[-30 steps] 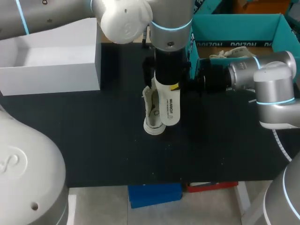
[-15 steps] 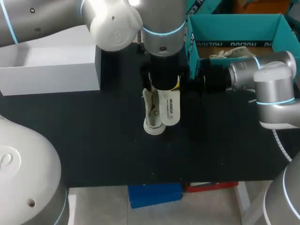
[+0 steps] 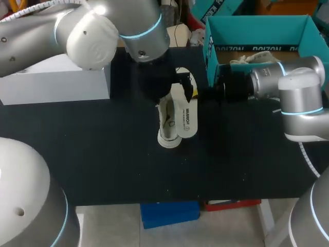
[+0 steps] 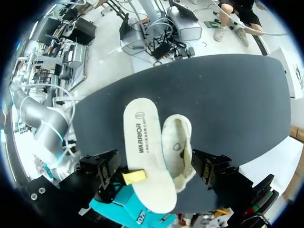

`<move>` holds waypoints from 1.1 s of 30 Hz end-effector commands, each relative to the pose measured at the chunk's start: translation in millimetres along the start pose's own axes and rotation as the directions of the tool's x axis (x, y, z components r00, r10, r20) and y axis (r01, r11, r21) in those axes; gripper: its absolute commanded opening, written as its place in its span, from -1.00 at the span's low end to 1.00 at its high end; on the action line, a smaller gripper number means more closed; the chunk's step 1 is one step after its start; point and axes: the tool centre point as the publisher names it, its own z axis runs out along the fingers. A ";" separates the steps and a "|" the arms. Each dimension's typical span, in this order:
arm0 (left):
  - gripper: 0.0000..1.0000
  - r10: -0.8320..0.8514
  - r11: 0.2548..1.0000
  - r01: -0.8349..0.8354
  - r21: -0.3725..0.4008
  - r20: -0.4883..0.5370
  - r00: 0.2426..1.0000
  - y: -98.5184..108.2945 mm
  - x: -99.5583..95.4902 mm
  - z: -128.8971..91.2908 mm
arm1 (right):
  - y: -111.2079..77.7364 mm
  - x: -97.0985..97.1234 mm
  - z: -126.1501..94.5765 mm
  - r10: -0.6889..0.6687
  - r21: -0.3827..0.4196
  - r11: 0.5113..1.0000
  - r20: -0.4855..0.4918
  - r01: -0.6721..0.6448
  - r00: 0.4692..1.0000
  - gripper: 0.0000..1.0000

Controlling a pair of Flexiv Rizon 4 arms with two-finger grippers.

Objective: Take the shoe out of the shoebox, open the shoe tongue, remove and reinsert the insole, then place the shoe into the shoebox

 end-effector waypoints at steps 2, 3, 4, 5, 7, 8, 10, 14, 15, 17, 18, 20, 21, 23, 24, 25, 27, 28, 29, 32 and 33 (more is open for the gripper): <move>1.00 0.004 1.000 -0.002 -0.012 0.181 0.984 -5.9 11.8 -0.1 | 0.3 0.5 0.3 0.001 0.001 1.000 0.002 -0.001 1.000 -1.00; 1.00 0.004 1.000 -0.002 -0.012 0.181 0.984 -5.9 11.8 -0.1 | 0.3 0.5 0.3 0.001 0.001 1.000 0.002 -0.001 1.000 -1.00; 1.00 0.004 1.000 -0.002 -0.012 0.181 0.984 -5.9 11.8 -0.1 | 0.3 0.5 0.3 0.001 0.001 1.000 0.002 -0.001 1.000 -1.00; 1.00 0.004 1.000 -0.002 -0.012 0.181 0.984 -5.9 11.8 -0.1 | 0.3 0.5 0.3 0.001 0.001 1.000 0.002 -0.001 1.000 -1.00; 1.00 0.004 1.000 -0.002 -0.012 0.181 0.984 -5.9 11.8 -0.1 | 0.3 0.5 0.3 0.001 0.001 1.000 0.002 -0.001 1.000 -1.00; 1.00 0.004 1.000 -0.002 -0.012 0.181 0.984 -5.9 11.8 -0.1 | 0.3 0.5 0.3 0.001 0.001 1.000 0.002 -0.001 1.000 -1.00; 1.00 0.004 1.000 -0.002 -0.012 0.181 0.984 -5.9 11.8 -0.1 | 0.3 0.5 0.3 0.001 0.001 1.000 0.002 -0.001 1.000 -1.00; 1.00 0.004 1.000 -0.002 -0.012 0.181 0.984 -5.9 11.8 -0.1 | 0.3 0.5 0.3 0.001 0.001 1.000 0.002 -0.001 1.000 -1.00; 1.00 0.004 1.000 -0.002 -0.012 0.181 0.984 -5.9 11.8 -0.1 | 0.3 0.5 0.3 0.001 0.001 1.000 0.002 -0.001 1.000 -1.00; 1.00 0.004 1.000 -0.002 -0.012 0.181 0.984 -5.9 11.8 -0.1 | 0.3 0.5 0.3 0.001 0.001 1.000 0.002 -0.001 1.000 -1.00; 1.00 0.004 1.000 -0.002 -0.012 0.181 0.984 -5.9 11.8 -0.1 | 0.3 0.5 0.3 0.001 0.001 1.000 0.002 -0.001 1.000 -1.00; 1.00 -0.081 0.997 0.072 0.036 0.405 0.911 -10.2 14.5 -6.7 | 0.3 0.5 0.3 0.001 0.001 1.000 0.002 -0.001 1.000 -1.00; 1.00 -0.106 0.994 0.098 0.043 0.475 0.873 -11.2 18.1 -7.7 | 0.3 0.5 0.3 0.001 0.001 1.000 0.002 -0.001 1.000 -1.00; 1.00 -0.150 0.987 0.154 0.045 0.592 0.791 -12.8 24.4 -7.6 | 0.3 0.5 0.3 0.001 0.001 1.000 0.002 -0.001 1.000 -1.00; 1.00 -0.182 0.981 0.178 0.073 0.645 0.742 -13.5 28.4 -8.3 | 0.3 0.5 0.3 0.001 0.001 1.000 0.002 -0.001 1.000 -1.00; 1.00 -0.190 0.977 0.206 0.061 0.693 0.695 -13.1 32.2 -9.2 | 0.3 0.5 0.3 0.001 0.001 1.000 0.002 -0.001 1.000 -1.00; 1.00 -0.199 0.967 0.249 0.051 0.760 0.619 -12.8 39.3 -10.2 | 0.3 0.5 0.3 0.001 0.001 1.000 0.002 -0.001 1.000 -1.00; 1.00 -0.209 0.960 0.273 0.053 0.786 0.581 -12.5 42.0 -10.7 | 0.3 0.5 0.3 0.001 0.001 1.000 0.002 -0.001 1.000 -1.00; 1.00 -0.209 0.959 0.277 0.059 0.807 0.552 -13.2 43.9 -11.4 | 0.3 0.5 0.3 0.001 0.001 1.000 0.002 -0.001 1.000 -1.00; 1.00 -0.209 0.959 0.277 0.059 0.807 0.552 -13.2 43.9 -11.4 | 0.3 0.5 0.3 0.001 0.001 1.000 0.002 -0.001 1.000 -1.00; 1.00 -0.209 0.959 0.277 0.059 0.807 0.552 -13.2 43.9 -11.4 | 0.3 0.5 0.3 0.001 0.001 1.000 0.002 -0.001 1.000 -1.00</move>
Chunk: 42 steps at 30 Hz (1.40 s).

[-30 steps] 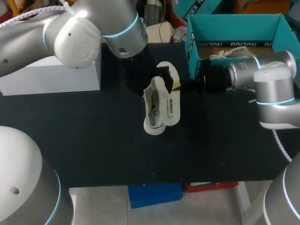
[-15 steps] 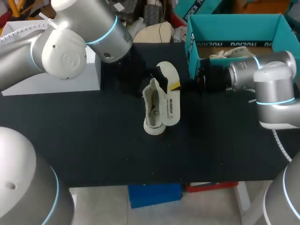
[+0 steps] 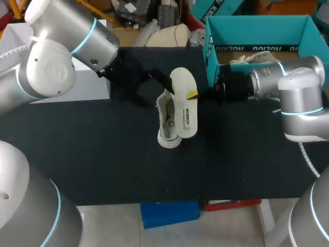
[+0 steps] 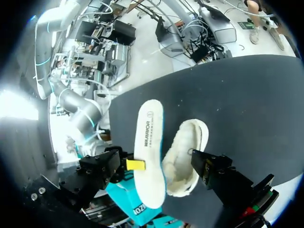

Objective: Take the shoe out of the shoebox, open the shoe tongue, remove and reinsert the insole, then place the shoe into the shoebox

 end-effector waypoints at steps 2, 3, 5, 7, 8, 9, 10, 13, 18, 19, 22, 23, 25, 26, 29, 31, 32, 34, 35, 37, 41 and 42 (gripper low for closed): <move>1.00 -0.098 0.990 0.135 -0.040 0.491 0.866 -9.5 16.4 -0.4 | 0.3 0.4 0.2 0.001 0.001 1.000 0.002 -0.001 1.000 -1.00; 1.00 -0.098 0.990 0.135 -0.040 0.491 0.866 -9.5 16.4 -0.4 | 0.3 0.4 0.2 0.001 0.001 1.000 0.002 -0.001 1.000 -1.00; 1.00 -0.098 0.990 0.135 -0.040 0.491 0.866 -9.5 16.4 -0.4 | 0.3 0.4 0.2 0.001 0.001 1.000 0.002 -0.001 1.000 -1.00; 1.00 -0.098 0.990 0.135 -0.040 0.491 0.866 -9.5 16.4 -0.4 | 0.3 0.4 0.2 0.001 0.001 1.000 0.002 -0.001 1.000 -1.00; 1.00 -0.098 0.990 0.135 -0.040 0.491 0.866 -9.5 16.4 -0.4 | 0.3 0.4 0.2 0.001 0.001 1.000 0.002 -0.001 1.000 -1.00; 1.00 -0.098 0.990 0.135 -0.040 0.491 0.866 -9.5 16.4 -0.4 | 0.3 0.4 0.2 0.001 0.001 1.000 0.002 -0.001 1.000 -1.00; 1.00 -0.098 0.990 0.135 -0.040 0.491 0.866 -9.5 16.4 -0.4 | 0.3 0.4 0.2 0.001 0.001 1.000 0.002 -0.001 1.000 -1.00; 1.00 -0.098 0.990 0.135 -0.040 0.491 0.866 -9.5 16.4 -0.4 | 0.3 0.4 0.2 0.001 0.001 1.000 0.002 -0.001 1.000 -1.00; 1.00 0.015 0.982 0.094 -0.164 0.565 0.825 -16.6 23.6 7.4 | 0.3 0.4 0.2 0.001 0.001 1.000 0.002 -0.001 1.000 -1.00; 1.00 0.016 0.980 0.101 -0.169 0.583 0.812 -16.2 25.4 8.4 | 0.3 0.4 0.2 0.001 0.001 1.000 0.002 -0.001 1.000 -1.00; 1.00 0.012 0.978 0.125 -0.170 0.635 0.773 -13.0 28.9 9.2 | 0.3 0.4 0.2 0.001 0.001 1.000 0.002 -0.001 1.000 -1.00; 1.00 0.006 0.977 0.131 -0.167 0.640 0.768 -11.5 29.7 9.5 | 0.3 0.4 0.2 0.001 0.001 1.000 0.002 -0.001 1.000 -1.00; 1.00 0.014 0.976 0.129 -0.174 0.647 0.762 -9.2 30.1 11.5 | 0.3 0.4 0.2 0.001 0.001 1.000 0.002 -0.001 1.000 -1.00; 1.00 0.011 0.976 0.132 -0.171 0.653 0.757 -7.7 30.2 12.9 | 0.3 0.4 0.2 0.001 0.001 1.000 0.002 -0.001 1.000 -1.00; 1.00 0.007 0.978 0.136 -0.161 0.668 0.744 -2.4 30.5 19.4 | 0.3 0.4 0.2 0.001 0.001 1.000 0.002 -0.001 1.000 -1.00; 1.00 0.009 0.978 0.134 -0.161 0.672 0.741 2.4 30.5 24.9 | 0.3 0.4 0.2 0.001 0.001 1.000 0.002 -0.001 1.000 -1.00; 0.94 0.011 0.978 0.131 -0.160 0.672 0.740 4.8 29.9 28.1 | 0.3 0.4 0.2 0.001 0.001 1.000 0.002 -0.001 1.000 -1.00; 0.98 0.020 0.980 0.120 -0.162 0.669 0.743 9.5 27.6 34.6 | 0.3 0.4 0.2 0.001 0.001 1.000 0.002 -0.001 1.000 -1.00; 1.00 0.021 0.981 0.116 -0.157 0.675 0.738 12.0 26.1 37.7 | 0.3 0.4 0.2 0.001 0.001 1.000 0.002 -0.001 1.000 -1.00; 0.77 0.035 0.981 0.103 -0.165 0.672 0.740 16.4 23.2 44.1 | 0.3 0.4 0.2 0.001 0.001 1.000 0.002 -0.001 1.000 -1.00; 0.66 0.053 0.986 0.071 -0.151 0.686 0.725 23.0 16.1 57.2 | 0.3 0.4 0.2 0.001 0.001 1.000 0.002 -0.001 1.000 -1.00; 0.55 0.055 0.987 0.066 -0.147 0.690 0.721 24.2 14.3 60.2 | 0.3 0.4 0.2 0.001 0.001 1.000 0.002 -0.001 1.000 -1.00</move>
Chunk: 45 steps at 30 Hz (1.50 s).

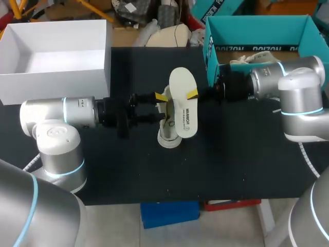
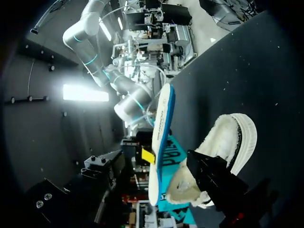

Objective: Take the shoe out of the shoebox, open the shoe tongue, remove and reinsert the insole, then place the shoe into the shoebox

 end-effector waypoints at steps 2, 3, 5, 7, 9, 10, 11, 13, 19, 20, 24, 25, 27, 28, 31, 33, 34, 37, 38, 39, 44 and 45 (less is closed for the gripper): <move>0.13 0.008 0.999 -0.009 0.038 0.027 1.000 13.6 9.3 30.0 | 0.3 0.4 0.1 0.001 0.001 1.000 0.002 -0.001 1.000 -1.00; 0.04 0.012 0.999 -0.013 0.046 0.029 1.000 13.7 9.7 33.9 | 0.3 0.4 0.1 0.001 0.001 1.000 0.002 -0.001 1.000 -1.00; -0.06 0.023 0.998 -0.025 0.062 0.030 0.999 13.2 10.3 40.8 | 0.3 0.4 0.1 0.001 0.001 1.000 0.002 -0.001 1.000 -1.00; -0.15 0.024 0.997 -0.026 0.068 0.032 0.999 13.9 11.9 46.9 | 0.3 0.4 0.1 0.001 0.001 1.000 0.002 -0.001 1.000 -1.00; -0.27 0.025 0.997 -0.028 0.076 0.034 0.999 15.2 13.4 52.0 | 0.3 0.4 0.1 0.001 0.001 1.000 0.002 -0.001 1.000 -1.00; -0.34 0.028 0.996 -0.030 0.079 0.032 0.999 15.7 14.1 54.4 | 0.3 0.4 0.1 0.001 0.001 1.000 0.002 -0.001 1.000 -1.00; -0.36 0.029 0.996 -0.032 0.081 0.031 0.999 16.1 14.4 55.8 | 0.3 0.4 0.1 0.001 0.001 1.000 0.002 -0.001 1.000 -1.00; -0.51 0.036 0.995 -0.039 0.090 0.036 0.999 16.6 14.1 59.0 | 0.3 0.4 0.1 0.001 0.001 1.000 0.002 -0.001 1.000 -1.00; -0.74 0.050 0.992 -0.055 0.114 0.042 0.998 16.3 12.5 62.0 | 0.3 0.4 0.1 0.001 0.001 1.000 0.002 -0.001 1.000 -1.00; -0.85 0.051 0.992 -0.055 0.115 0.043 0.998 16.4 12.5 62.1 | 0.3 0.4 0.1 0.001 0.001 1.000 0.002 -0.001 1.000 -1.00; -1.00 0.056 0.990 -0.062 0.124 0.053 0.997 15.3 10.5 62.1 | 0.3 0.4 0.1 0.001 0.001 1.000 0.002 -0.001 1.000 -1.00; -1.00 0.058 0.990 -0.064 0.125 0.054 0.997 14.6 10.3 61.9 | 0.3 0.4 0.1 0.001 0.001 1.000 0.002 -0.001 1.000 -1.00; -1.00 0.060 0.989 -0.067 0.130 0.055 0.997 13.0 10.2 60.9 | 0.3 0.4 0.1 0.001 0.001 1.000 0.002 -0.001 1.000 -1.00; -1.00 0.060 0.989 -0.067 0.132 0.055 0.997 12.2 10.0 59.9 | 0.3 0.4 0.1 0.001 0.001 1.000 0.002 -0.001 1.000 -1.00; -1.00 0.047 0.991 -0.051 0.125 0.038 0.998 8.1 7.3 54.0 | 0.4 1.0 -2.2 0.002 -0.008 1.000 0.009 -0.002 1.000 -0.81; -1.00 0.042 0.992 -0.043 0.120 0.008 0.999 3.4 5.7 49.1 | 0.5 2.2 -6.3 0.007 -0.024 1.000 0.032 -0.006 0.999 1.00; -1.00 0.035 0.992 -0.034 0.122 -0.007 0.999 0.7 4.6 45.6 | 0.4 3.2 -9.1 0.013 -0.036 0.999 0.053 -0.011 0.998 1.00; -1.00 0.013 0.994 -0.002 0.109 -0.094 0.995 -7.3 1.9 34.5 | -2.2 7.5 -18.4 0.017 -0.061 0.998 0.114 -0.010 0.993 1.00; -1.00 0.021 0.996 -0.007 0.089 -0.152 0.988 -10.3 0.8 30.5 | -3.7 9.4 -21.5 0.016 -0.063 0.998 0.136 -0.008 0.991 1.00; -1.00 0.014 0.997 0.001 0.079 -0.189 0.982 -13.4 0.4 27.1 | -5.6 11.2 -24.7 0.020 -0.067 0.998 0.165 -0.009 0.986 1.00; -1.00 -0.074 0.994 0.098 0.050 -0.353 0.933 -28.4 -2.4 7.2 | -18.5 20.8 -38.0 0.034 -0.098 0.995 0.282 -0.006 0.959 1.00; -1.00 -0.101 0.992 0.125 0.035 -0.393 0.914 -30.9 -2.0 3.3 | -21.2 24.0 -40.0 0.030 -0.111 0.994 0.309 0.004 0.951 1.00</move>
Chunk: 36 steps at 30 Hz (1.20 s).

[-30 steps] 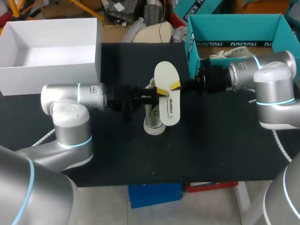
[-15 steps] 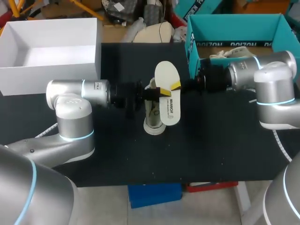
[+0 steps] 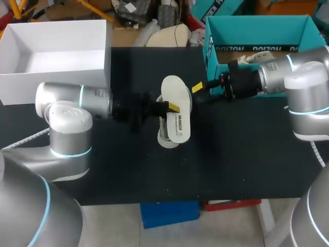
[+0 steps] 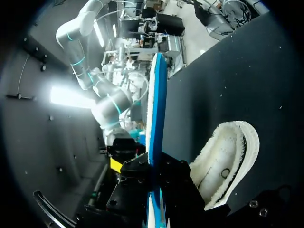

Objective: Take the shoe out of the shoebox, open the shoe tongue, remove and reinsert the insole, then place the shoe into the shoebox

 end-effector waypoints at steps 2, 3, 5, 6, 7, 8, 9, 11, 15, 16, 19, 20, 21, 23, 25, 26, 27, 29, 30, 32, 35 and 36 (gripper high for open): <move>-1.00 -0.104 0.995 0.099 -0.033 -0.258 0.961 -31.6 -8.5 -31.1 | -25.1 26.7 -22.2 0.001 -0.073 0.997 0.213 0.015 0.977 1.00; -1.00 -0.095 0.995 0.090 -0.032 -0.291 0.952 -35.8 -7.5 -33.8 | -27.1 29.0 -24.5 0.003 -0.090 0.996 0.235 0.019 0.972 1.00; -1.00 -0.063 0.997 0.071 0.013 -0.310 0.949 -47.4 -6.5 -39.4 | -28.8 31.3 -26.8 0.014 -0.106 0.994 0.260 0.014 0.966 1.00; -1.00 0.002 1.000 -0.004 -0.005 -0.352 0.936 -52.0 -4.8 -41.8 | -28.8 31.3 -26.8 0.014 -0.106 0.994 0.260 0.014 0.966 1.00; -1.00 0.002 1.000 -0.004 -0.005 -0.352 0.936 -52.0 -4.8 -41.8 | -28.8 31.3 -26.8 0.014 -0.106 0.994 0.260 0.014 0.966 1.00; -1.00 0.002 1.000 -0.004 -0.005 -0.352 0.936 -52.0 -4.8 -41.8 | -28.8 31.3 -26.8 0.014 -0.106 0.994 0.260 0.014 0.966 1.00; -1.00 0.002 1.000 -0.004 -0.005 -0.352 0.936 -52.0 -4.8 -41.8 | -28.8 31.3 -26.8 0.014 -0.106 0.994 0.260 0.014 0.966 1.00; -1.00 0.002 1.000 -0.004 -0.005 -0.352 0.936 -52.0 -4.8 -41.8 | -28.8 31.3 -26.8 0.014 -0.106 0.994 0.260 0.014 0.966 1.00; -1.00 0.002 1.000 -0.004 -0.005 -0.352 0.936 -52.0 -4.8 -41.8 | -28.8 31.3 -26.8 0.014 -0.106 0.994 0.260 0.014 0.966 1.00; -1.00 0.002 1.000 -0.004 -0.005 -0.352 0.936 -52.0 -4.8 -41.8 | -28.8 31.3 -26.8 0.014 -0.106 0.994 0.260 0.014 0.966 1.00; -1.00 0.002 1.000 -0.004 -0.005 -0.352 0.936 -52.0 -4.8 -41.8 | -28.8 31.3 -26.8 0.014 -0.106 0.994 0.260 0.014 0.966 1.00; -1.00 0.002 1.000 -0.004 -0.005 -0.352 0.936 -52.0 -4.8 -41.8 | -28.8 31.3 -26.8 0.014 -0.106 0.994 0.260 0.014 0.966 1.00; -1.00 0.002 1.000 -0.004 -0.005 -0.352 0.936 -52.0 -4.8 -41.8 | -28.8 31.3 -26.8 0.014 -0.106 0.994 0.260 0.014 0.966 1.00; -1.00 -0.073 0.993 0.100 0.065 -0.338 0.938 -56.1 -6.2 -42.9 | -28.8 31.3 -26.8 0.014 -0.106 0.994 0.260 0.014 0.966 1.00; -1.00 -0.144 0.958 0.214 0.188 -0.330 0.933 -66.3 -5.7 -43.3 | -32.7 33.8 -24.9 -0.013 -0.069 0.997 0.339 0.039 0.941 1.00; -1.00 -0.178 0.935 0.266 0.237 -0.335 0.925 -70.1 -5.1 -43.5 | -35.1 34.9 -24.2 -0.037 -0.052 0.997 0.378 0.061 0.925 1.00; -1.00 -0.213 0.909 0.316 0.271 -0.350 0.912 -73.5 -3.7 -43.7 | -38.6 36.4 -23.4 -0.058 -0.043 0.996 0.398 0.081 0.916 1.00; -1.00 -0.210 0.898 0.326 0.295 -0.364 0.908 -76.8 -1.3 -43.9 | -46.1 38.3 -23.7 -0.087 -0.045 0.992 0.424 0.117 0.901 1.00; -1.00 -0.222 0.886 0.346 0.309 -0.372 0.901 -78.6 -0.5 -44.3 | -50.1 38.7 -23.7 -0.097 -0.036 0.991 0.451 0.127 0.887 1.00; -1.00 -0.209 0.887 0.340 0.313 -0.385 0.899 -80.3 0.9 -44.8 | -58.1 39.4 -24.3 -0.115 -0.027 0.989 0.477 0.145 0.871 1.00; -1.00 -0.210 0.878 0.352 0.323 -0.402 0.891 -83.4 2.2 -46.5 | -69.7 40.1 -26.2 -0.135 -0.021 0.985 0.512 0.170 0.848 1.00; -1.00 -0.214 0.873 0.361 0.326 -0.410 0.887 -84.3 3.0 -47.1 | -74.0 40.3 -26.7 -0.144 -0.020 0.983 0.525 0.182 0.839 1.00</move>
